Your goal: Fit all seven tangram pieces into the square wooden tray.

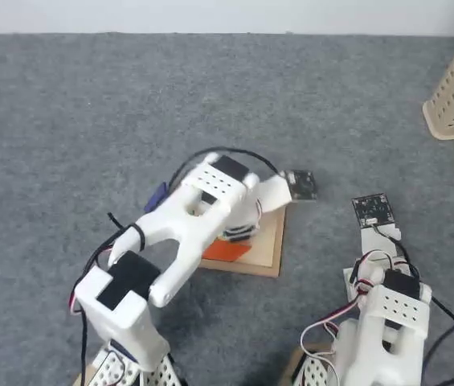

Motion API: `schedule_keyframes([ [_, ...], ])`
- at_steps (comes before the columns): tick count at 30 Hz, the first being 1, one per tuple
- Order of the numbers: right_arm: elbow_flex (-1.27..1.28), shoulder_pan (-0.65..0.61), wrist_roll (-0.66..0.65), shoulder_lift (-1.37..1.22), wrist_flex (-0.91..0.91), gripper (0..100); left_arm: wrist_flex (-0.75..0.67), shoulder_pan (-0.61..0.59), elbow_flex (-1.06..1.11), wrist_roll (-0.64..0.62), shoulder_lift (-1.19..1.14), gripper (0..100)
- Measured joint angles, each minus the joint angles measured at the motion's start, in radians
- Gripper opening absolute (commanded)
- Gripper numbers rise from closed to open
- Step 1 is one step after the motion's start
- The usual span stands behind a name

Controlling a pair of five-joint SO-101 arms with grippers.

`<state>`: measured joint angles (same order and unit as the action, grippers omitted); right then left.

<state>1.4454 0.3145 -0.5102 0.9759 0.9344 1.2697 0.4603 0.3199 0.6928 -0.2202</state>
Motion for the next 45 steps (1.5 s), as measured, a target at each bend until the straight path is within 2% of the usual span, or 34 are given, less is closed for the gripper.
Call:
schedule_keyframes([
  [6, 0.000, 0.000, 0.000, 0.000, 0.000, 0.6, 0.026, -0.061, -0.058, 0.000, 0.000, 10],
  [12, 0.000, 0.000, 0.000, 0.000, 0.000, 0.6, 0.026, -0.068, -0.061, 0.000, 0.000, 10],
  [20, 0.000, 0.000, 0.000, 0.000, 0.000, 0.6, 0.011, -0.040, -0.121, -0.163, 0.000, 10],
  [23, 0.000, 0.000, 0.000, 0.000, 0.000, 0.6, -0.063, -0.023, -0.117, -0.239, 0.000, 10],
  [27, 0.000, 0.000, 0.000, 0.000, 0.000, 0.6, -0.149, 0.000, -0.051, -0.276, 0.000, 10],
  [33, 0.000, 0.000, 0.000, 0.000, 0.000, 0.6, -0.170, 0.055, -0.005, -0.278, 0.000, 10],
  [45, 0.000, 0.000, 0.000, 0.000, 0.000, 0.6, -0.167, 0.055, 0.043, -0.264, 0.000, 10],
])
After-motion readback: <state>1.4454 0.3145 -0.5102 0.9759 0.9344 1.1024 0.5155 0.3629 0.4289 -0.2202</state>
